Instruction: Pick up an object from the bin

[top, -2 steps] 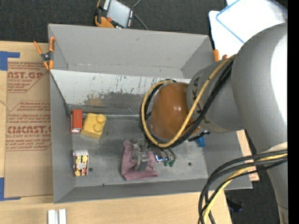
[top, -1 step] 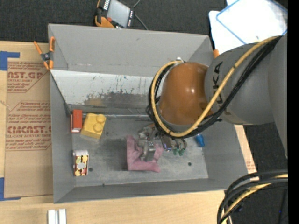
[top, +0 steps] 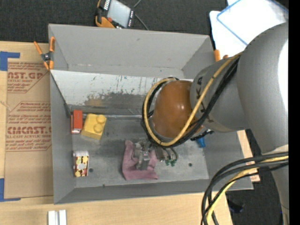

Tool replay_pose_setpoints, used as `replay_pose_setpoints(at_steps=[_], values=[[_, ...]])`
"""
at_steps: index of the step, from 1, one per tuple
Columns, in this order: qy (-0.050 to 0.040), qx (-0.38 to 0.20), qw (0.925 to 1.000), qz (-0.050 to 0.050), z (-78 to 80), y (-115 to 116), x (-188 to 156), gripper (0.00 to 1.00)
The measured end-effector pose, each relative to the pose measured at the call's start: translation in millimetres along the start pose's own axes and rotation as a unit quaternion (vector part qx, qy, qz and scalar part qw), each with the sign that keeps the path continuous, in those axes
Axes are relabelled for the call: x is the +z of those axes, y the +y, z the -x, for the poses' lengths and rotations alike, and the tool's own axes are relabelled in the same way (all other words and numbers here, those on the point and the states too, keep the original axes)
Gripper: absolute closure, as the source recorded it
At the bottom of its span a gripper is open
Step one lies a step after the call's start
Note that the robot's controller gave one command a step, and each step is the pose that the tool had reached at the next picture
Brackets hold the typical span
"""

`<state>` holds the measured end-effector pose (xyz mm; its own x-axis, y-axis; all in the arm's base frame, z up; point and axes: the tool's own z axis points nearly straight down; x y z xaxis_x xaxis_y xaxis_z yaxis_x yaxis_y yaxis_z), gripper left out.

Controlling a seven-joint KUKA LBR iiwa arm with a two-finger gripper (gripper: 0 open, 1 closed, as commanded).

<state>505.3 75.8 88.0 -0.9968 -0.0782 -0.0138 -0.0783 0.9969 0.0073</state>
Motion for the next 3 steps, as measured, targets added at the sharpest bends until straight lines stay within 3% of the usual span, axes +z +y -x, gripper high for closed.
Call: replay_pose_setpoints(at_steps=[1,2,3], values=[[-0.0035,0.012,0.9999,0.001,8.5,3,-17,1.0],[-0.0014,0.003,1.0,0.0,1.1,2,-32,1.0],[-0.0035,-0.176,0.9843,0.0,78.5,-13,14,1.0]])
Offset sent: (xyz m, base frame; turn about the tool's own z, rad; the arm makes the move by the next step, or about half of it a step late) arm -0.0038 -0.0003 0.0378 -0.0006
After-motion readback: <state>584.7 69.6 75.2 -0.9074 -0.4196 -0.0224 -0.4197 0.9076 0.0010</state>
